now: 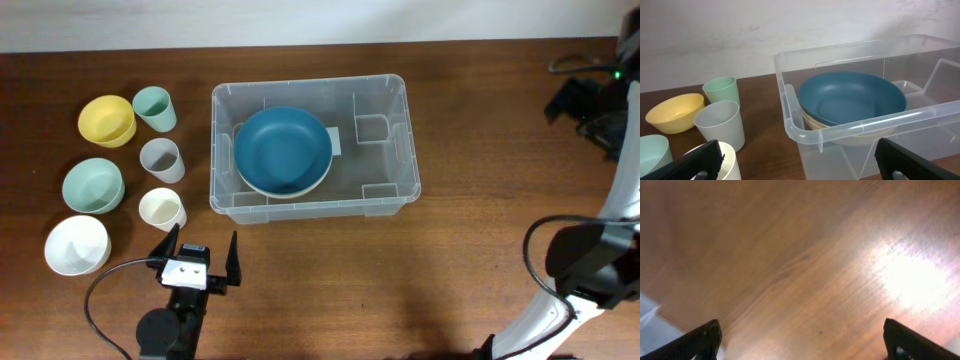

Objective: Pack container

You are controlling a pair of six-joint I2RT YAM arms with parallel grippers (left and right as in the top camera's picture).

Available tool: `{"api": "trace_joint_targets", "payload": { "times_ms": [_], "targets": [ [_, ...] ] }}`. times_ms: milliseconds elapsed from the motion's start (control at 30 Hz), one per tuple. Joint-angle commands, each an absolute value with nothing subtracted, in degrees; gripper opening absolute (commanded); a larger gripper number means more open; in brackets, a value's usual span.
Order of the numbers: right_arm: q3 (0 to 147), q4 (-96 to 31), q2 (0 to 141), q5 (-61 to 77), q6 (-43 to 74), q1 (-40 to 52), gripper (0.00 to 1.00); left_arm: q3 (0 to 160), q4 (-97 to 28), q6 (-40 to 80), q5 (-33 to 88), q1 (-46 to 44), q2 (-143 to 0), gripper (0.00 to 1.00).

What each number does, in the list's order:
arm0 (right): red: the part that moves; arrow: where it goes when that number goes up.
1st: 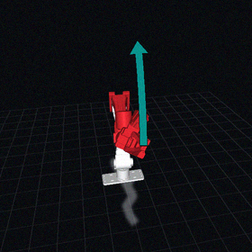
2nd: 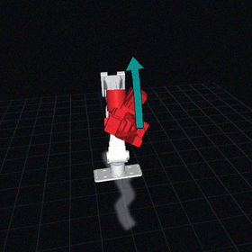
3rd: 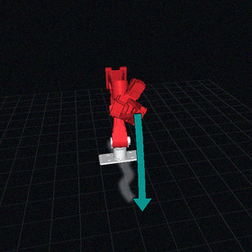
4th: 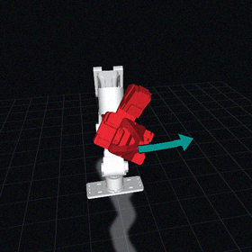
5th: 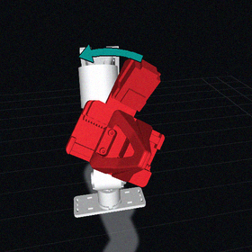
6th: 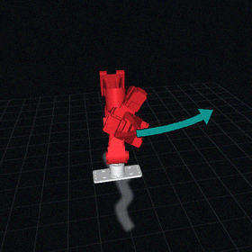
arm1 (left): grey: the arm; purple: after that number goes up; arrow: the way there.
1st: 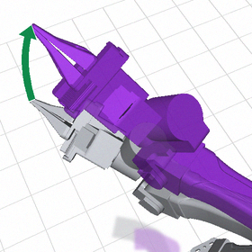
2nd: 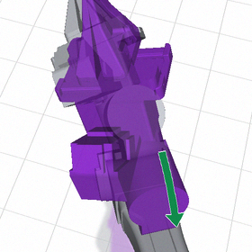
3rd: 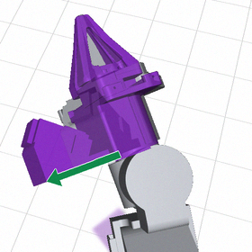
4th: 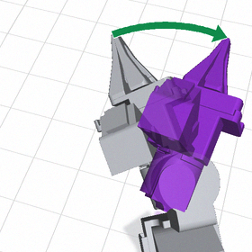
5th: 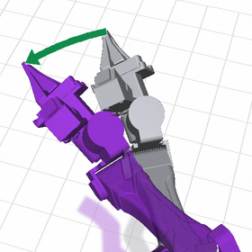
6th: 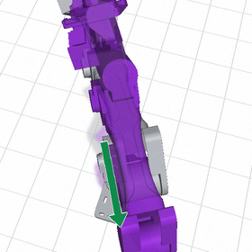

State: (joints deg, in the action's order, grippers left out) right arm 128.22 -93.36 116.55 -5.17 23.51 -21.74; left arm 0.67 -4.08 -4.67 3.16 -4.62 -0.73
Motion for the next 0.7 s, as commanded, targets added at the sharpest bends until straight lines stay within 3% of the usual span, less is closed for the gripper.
{"api": "trace_joint_targets", "payload": {
  "times_ms": [0, 433, 600, 667],
  "targets": [
    [122.41, -91.18, 116.62, -6.02, 24.49, -23.03, 0.99, 0.51, -4.38, -3.92, 3.18, -4.23, -0.36, 1.0],
    [117.62, -88.84, 116.73, -6.07, 24.47, -23.27, 0.99, 0.54, -3.38, -3.9, 2.42, -4.23, -0.34, 1.0],
    [117.62, -88.86, 116.73, -6.07, 24.47, -23.27, 0.99, 1.3, 8.88, -3.97, 12.47, -4.21, -0.36, 1.0],
    [117.62, -88.86, 116.73, -6.07, 24.47, -23.27, 0.99, 6.0, 5.28, -4.27, 12.47, -3.7, -1.74, 1.0]
  ]
}}
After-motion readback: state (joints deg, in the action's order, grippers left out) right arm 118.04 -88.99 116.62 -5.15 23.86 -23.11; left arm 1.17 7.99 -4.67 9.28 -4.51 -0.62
